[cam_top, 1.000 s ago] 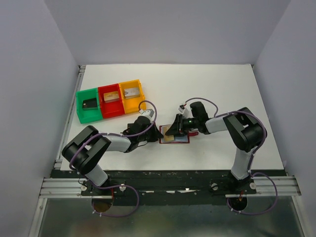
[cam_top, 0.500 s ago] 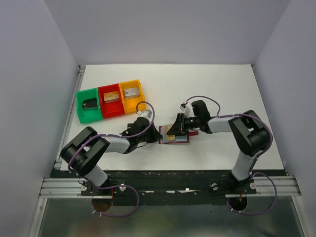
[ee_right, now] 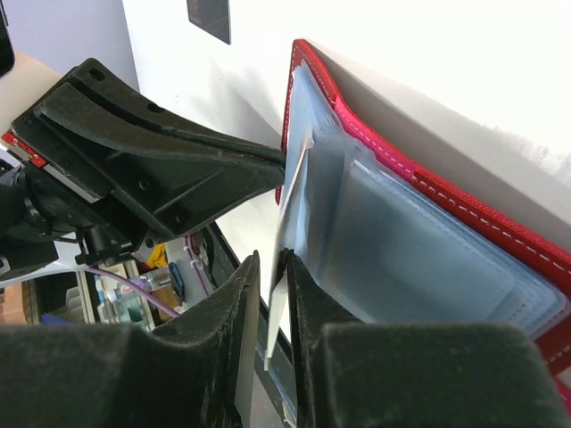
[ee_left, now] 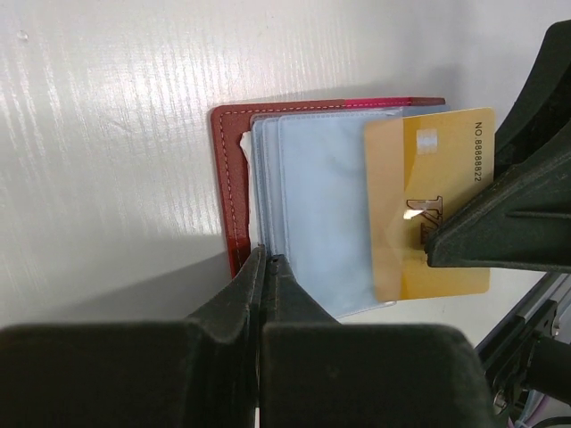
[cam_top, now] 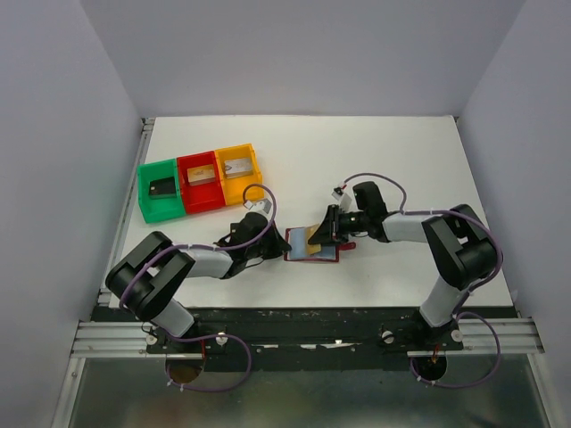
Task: Take the credit cards out of the card holder
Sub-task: Remove the credit card from the card holder, then place the credit card at the center of the board.
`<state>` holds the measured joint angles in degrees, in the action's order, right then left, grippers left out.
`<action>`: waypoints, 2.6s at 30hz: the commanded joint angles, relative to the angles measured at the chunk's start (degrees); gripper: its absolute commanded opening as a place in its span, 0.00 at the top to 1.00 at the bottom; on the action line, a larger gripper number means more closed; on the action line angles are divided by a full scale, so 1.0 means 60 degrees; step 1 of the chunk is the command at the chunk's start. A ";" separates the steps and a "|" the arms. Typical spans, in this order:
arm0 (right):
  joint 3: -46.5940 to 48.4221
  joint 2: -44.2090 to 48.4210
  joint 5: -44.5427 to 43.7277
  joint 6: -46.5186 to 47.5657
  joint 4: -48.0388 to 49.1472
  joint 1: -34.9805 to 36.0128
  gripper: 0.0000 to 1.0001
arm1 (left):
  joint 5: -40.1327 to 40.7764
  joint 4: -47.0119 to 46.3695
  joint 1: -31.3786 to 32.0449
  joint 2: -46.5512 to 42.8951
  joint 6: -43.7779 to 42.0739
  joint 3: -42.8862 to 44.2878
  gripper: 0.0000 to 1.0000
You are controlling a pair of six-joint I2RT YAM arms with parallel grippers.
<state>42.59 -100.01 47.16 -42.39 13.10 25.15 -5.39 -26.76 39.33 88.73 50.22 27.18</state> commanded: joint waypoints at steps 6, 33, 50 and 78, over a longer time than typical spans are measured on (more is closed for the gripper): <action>-0.0199 0.0305 -0.0271 0.0341 -0.0411 -0.0163 0.78 | 0.0444 0.1165 -0.0081 -0.0169 -0.0254 -0.0267 1.00; 0.0299 0.3072 -0.3450 0.1689 -0.4364 -0.0529 0.99 | 0.0356 0.2451 -0.0066 -0.1485 -0.1351 0.0843 0.65; 0.0313 0.5491 0.0400 0.3402 -0.3619 0.0479 0.99 | -0.1355 0.0978 -0.0095 -0.5104 -0.1485 0.0043 0.17; 0.1266 0.5052 0.2013 0.4355 -0.4879 0.1712 1.00 | -0.5501 -0.2466 -0.0667 -0.5971 -0.1134 -0.0971 0.27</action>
<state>47.51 -68.36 55.64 -17.78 -13.85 34.30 -32.38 -36.42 35.53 51.59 42.06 20.95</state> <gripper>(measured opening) 0.012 0.746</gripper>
